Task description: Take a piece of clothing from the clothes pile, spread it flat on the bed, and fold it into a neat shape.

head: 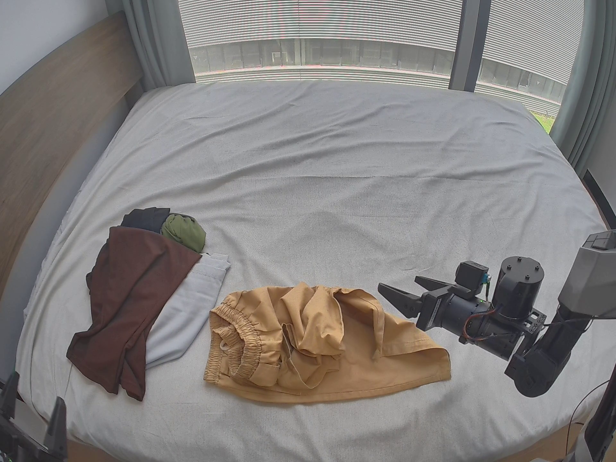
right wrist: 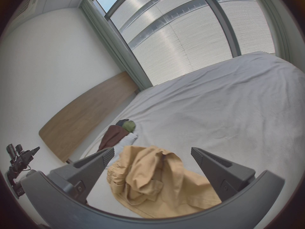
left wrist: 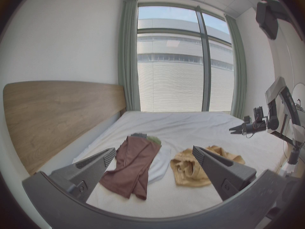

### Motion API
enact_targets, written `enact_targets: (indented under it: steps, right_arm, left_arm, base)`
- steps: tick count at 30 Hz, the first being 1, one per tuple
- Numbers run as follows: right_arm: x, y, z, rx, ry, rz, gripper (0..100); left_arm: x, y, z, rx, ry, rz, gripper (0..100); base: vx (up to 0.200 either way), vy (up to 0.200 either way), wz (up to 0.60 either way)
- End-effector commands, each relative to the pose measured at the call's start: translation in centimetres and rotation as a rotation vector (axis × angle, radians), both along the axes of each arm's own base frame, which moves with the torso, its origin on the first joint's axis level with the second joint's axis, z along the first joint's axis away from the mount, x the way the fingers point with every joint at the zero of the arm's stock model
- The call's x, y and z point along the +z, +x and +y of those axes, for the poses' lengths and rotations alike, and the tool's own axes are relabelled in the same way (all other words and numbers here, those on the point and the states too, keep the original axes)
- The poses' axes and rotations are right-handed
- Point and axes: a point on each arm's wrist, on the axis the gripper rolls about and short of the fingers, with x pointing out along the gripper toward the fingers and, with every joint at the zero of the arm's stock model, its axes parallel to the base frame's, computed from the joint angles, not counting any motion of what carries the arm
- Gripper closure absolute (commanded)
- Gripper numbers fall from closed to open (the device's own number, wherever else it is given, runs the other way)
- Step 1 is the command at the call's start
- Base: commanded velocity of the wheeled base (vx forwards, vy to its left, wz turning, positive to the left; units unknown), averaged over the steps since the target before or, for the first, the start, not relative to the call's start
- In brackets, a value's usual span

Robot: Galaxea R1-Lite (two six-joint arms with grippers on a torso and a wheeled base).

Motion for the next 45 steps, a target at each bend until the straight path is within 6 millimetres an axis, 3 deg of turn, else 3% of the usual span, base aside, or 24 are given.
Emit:
enact_targets:
  steps: [1, 9, 11, 14, 18, 21, 27, 45]
  right_arm:
    - [4.2, -0.4, 1.3, 0.143, 0.081, -0.062, 0]
    - [6.2, -1.6, 0.5, 0.262, 0.14, -0.075, 0]
    - [6.5, -2.0, 0.4, 0.277, 0.143, -0.075, 0]
    - [6.0, -2.4, 0.5, 0.288, 0.136, -0.054, 0]
    - [5.2, -2.4, 0.6, 0.29, 0.127, -0.029, 0]
    - [4.7, -2.2, 0.7, 0.29, 0.12, -0.016, 0]
    - [3.9, -2.1, 0.6, 0.285, 0.11, 0.012, 0]
    - [2.7, -1.7, 0.6, 0.271, 0.094, 0.047, 0]
  left_arm:
    - [5.9, -0.4, 0.1, -0.046, -0.011, -0.135, 0]
    - [9.9, 3.7, -0.6, -0.382, -0.079, 0.046, 0]
    - [12.1, 5.6, -1.4, -0.474, -0.128, 0.078, 0]
    - [14.3, 8.1, -2.4, -0.561, -0.184, 0.124, 0]
    - [15.2, 11.3, -3.6, -0.623, -0.192, 0.194, 0]
    - [14.9, 14.1, -4.5, -0.639, -0.192, 0.227, 0]
    - [12.0, 18.3, -5.6, -0.637, -0.197, 0.285, 0]
    - [5.2, 22.4, -6.8, -0.661, -0.329, 0.552, 0]
  base:
    - [0.0, 0.0, 0.0]
    - [0.0, 0.0, 0.0]
    - [0.0, 0.0, 0.0]
    - [0.0, 0.0, 0.0]
    - [0.0, 0.0, 0.0]
    - [0.0, 0.0, 0.0]
    - [0.0, 0.0, 0.0]
    - [0.0, 0.0, 0.0]
